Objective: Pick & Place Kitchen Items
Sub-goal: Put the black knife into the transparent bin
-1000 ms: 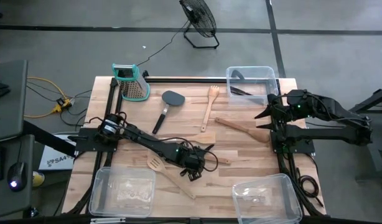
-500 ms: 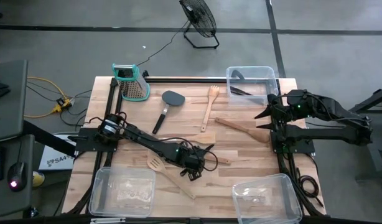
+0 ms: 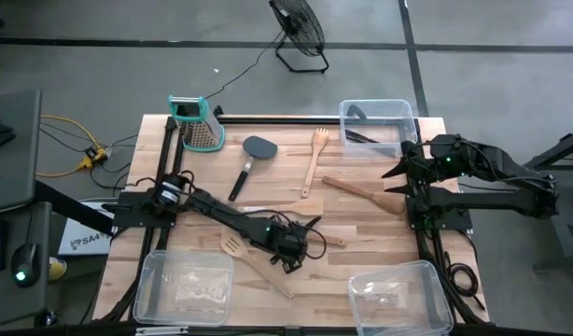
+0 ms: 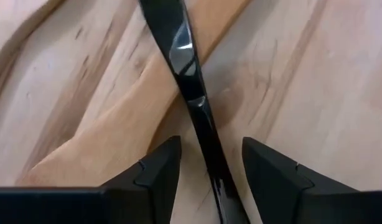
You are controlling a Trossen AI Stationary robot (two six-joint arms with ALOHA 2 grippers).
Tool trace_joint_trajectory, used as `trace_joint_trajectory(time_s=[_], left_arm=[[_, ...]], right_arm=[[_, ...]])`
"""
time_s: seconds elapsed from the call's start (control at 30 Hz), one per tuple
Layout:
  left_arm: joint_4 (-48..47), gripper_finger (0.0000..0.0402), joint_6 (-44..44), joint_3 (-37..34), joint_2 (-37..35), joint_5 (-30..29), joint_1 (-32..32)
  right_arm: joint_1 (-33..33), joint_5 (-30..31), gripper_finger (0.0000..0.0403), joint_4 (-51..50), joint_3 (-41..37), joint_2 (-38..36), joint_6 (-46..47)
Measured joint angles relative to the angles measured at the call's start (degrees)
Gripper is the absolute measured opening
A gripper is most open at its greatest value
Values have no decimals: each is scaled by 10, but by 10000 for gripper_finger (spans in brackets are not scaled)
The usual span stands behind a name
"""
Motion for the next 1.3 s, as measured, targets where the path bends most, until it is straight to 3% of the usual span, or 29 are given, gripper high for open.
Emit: trace_joint_trajectory(time_s=[0.27,0.9,1.3], left_arm=[[-14,157,-6,0,12,-10,-1],[-24,27,-8,-1,30,-8,0],[-54,25,-8,25,30,23,1]], right_arm=[[0,0,176,0,0,0,0],[0,0,176,0,0,0,0],[0,0,176,0,0,0,0]])
